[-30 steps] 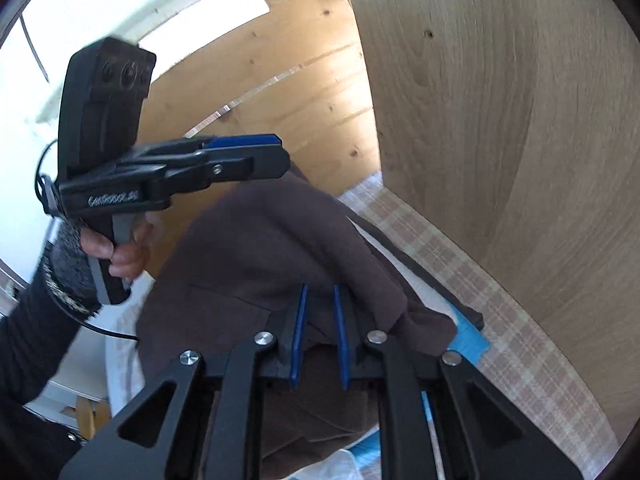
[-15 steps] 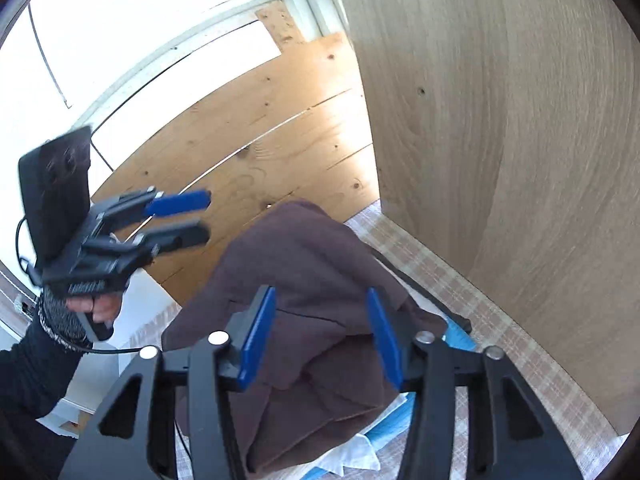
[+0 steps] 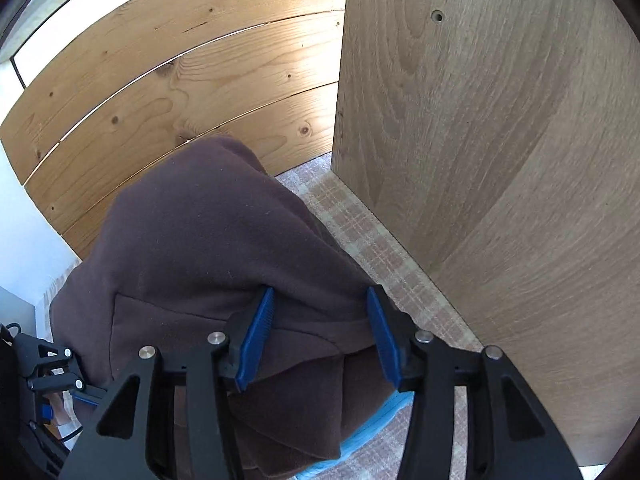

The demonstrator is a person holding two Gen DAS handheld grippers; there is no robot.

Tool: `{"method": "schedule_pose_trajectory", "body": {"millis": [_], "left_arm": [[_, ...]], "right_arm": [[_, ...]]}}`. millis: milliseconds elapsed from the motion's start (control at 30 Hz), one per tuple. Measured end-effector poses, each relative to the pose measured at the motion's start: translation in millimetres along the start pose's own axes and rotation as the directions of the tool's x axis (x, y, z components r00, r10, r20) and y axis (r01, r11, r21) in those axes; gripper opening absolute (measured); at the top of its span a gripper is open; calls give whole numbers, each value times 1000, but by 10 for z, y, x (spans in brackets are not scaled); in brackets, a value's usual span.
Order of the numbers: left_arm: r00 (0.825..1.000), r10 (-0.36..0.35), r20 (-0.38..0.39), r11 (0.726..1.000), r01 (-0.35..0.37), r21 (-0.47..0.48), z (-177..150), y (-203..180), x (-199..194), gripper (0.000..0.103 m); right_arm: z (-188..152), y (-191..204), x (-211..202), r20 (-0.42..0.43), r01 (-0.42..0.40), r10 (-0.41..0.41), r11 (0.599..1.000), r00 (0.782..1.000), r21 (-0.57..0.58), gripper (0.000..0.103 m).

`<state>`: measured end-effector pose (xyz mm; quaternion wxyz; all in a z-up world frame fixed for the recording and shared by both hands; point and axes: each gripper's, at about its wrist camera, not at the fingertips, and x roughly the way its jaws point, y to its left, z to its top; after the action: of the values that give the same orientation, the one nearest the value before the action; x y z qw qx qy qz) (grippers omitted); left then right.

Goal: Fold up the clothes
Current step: 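Open both tools and press the fleece flat on the stack with the left tool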

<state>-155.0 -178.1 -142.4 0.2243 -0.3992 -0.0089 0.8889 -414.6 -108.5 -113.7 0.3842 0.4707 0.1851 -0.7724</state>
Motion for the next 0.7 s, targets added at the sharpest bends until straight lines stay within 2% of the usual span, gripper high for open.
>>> {"method": "schedule_pose_trajectory", "body": {"millis": [67, 167, 200, 267, 333, 367, 433, 500, 533, 600, 700], "left_arm": [[1000, 8, 6, 999, -8, 33, 49, -87, -66, 48], [998, 13, 59, 997, -17, 78, 158, -248, -219, 49], [997, 16, 76, 995, -23, 96, 192, -307, -262, 51], [995, 53, 90, 978, -70, 195, 208, -524, -193, 60], [993, 108, 38, 960, -114, 255, 163, -591, 39, 64], [991, 135, 14, 950, -134, 283, 141, -619, 153, 63], [986, 164, -21, 947, -151, 285, 96, -558, 333, 52], [994, 106, -16, 953, -97, 288, 71, -520, 303, 53], [994, 103, -31, 954, -90, 285, 68, -496, 293, 53], [997, 65, -34, 977, -57, 204, 78, -434, 78, 53], [999, 12, -30, 997, -9, 81, 85, -340, -252, 57]], "right_arm": [[-15, -7, -87, -1, -8, 8, 1000, 1000, 4, 47], [-118, -29, -414, 77, -50, 46, 998, 996, 50, 48], [-190, -35, -524, 100, -77, 69, 995, 993, 71, 48], [-331, -51, -683, 131, -116, 103, 988, 986, 102, 49], [-442, -49, -709, 120, -107, 93, 987, 988, 116, 49], [-472, -35, -692, 108, -107, 95, 988, 990, 112, 49], [-480, 8, -619, 84, -98, 90, 991, 992, 95, 49], [-456, 46, -472, 53, -57, 53, 996, 997, 72, 49], [-441, 38, -356, 26, -34, 33, 997, 999, 65, 49], [-430, 11, -200, -12, -21, 21, 998, 1000, 64, 49], [-527, -12, -484, 45, -3, -4, 989, 999, 147, 51]]}}
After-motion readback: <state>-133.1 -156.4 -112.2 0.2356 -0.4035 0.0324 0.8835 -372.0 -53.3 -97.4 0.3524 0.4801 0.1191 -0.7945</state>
